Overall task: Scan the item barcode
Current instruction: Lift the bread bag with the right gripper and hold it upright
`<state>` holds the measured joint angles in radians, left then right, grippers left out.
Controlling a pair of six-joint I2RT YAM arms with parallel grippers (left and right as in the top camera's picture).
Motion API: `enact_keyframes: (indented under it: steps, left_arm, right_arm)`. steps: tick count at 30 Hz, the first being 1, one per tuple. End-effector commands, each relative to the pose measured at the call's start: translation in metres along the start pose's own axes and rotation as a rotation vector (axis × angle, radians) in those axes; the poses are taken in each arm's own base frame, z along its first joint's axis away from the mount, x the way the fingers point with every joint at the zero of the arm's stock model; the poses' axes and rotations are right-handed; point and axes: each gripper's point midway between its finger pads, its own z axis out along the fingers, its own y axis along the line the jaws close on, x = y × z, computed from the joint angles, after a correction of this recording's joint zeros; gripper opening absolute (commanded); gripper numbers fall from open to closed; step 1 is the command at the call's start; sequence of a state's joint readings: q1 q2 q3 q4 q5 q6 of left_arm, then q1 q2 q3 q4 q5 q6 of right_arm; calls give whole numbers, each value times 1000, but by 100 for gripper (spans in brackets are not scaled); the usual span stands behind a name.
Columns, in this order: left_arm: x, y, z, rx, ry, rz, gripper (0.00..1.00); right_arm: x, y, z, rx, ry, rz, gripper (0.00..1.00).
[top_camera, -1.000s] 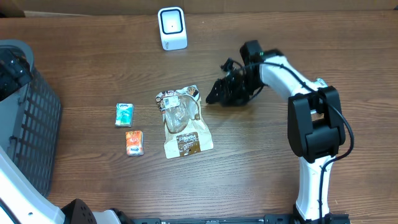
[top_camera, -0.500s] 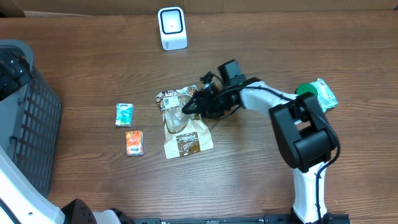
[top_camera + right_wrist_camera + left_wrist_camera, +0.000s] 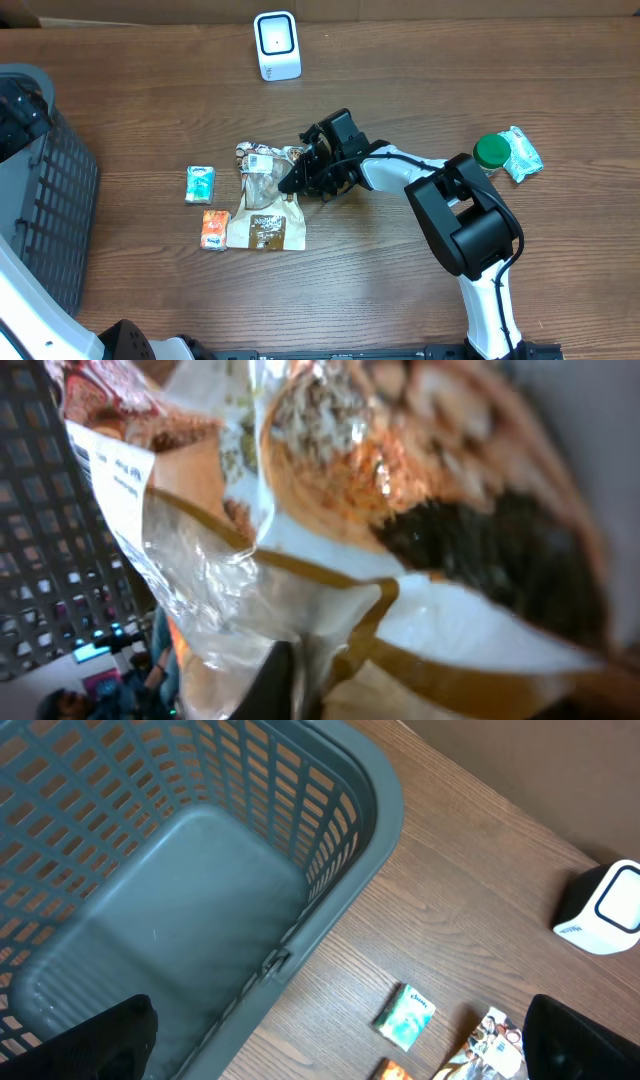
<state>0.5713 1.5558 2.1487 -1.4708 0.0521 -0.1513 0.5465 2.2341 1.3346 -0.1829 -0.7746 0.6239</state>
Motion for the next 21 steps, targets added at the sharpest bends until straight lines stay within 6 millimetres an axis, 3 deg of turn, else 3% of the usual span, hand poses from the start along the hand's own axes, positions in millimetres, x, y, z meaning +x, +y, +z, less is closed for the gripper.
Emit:
enact_keyframes:
  steps: [1,4,8,14,15,21]
  left_arm:
    - [-3,0,-6,2,-22,-11,100]
    - [-3,0,-6,2,-22,-11,100]
    - [-3,0,-6,2,-22,-11,100]
    - [-3,0,-6,2,-22,-11,99]
    - [-3,0,-6,2,-22,-11,100]
    - [-3,0,-6,2,-22,-11,100]
  right_arm:
    - [2,-27,3,46,-1,53,4]
    - [1,-20,-1,9,12,45,4]
    - [-2,9,-25,-78,15,-49,4]
    - [8,93,-98,-226,-18,-293,4]
    - [13,118,-120,-284,-31,-343,4]
    - [21,158,-167,-365,-84,-445,4]
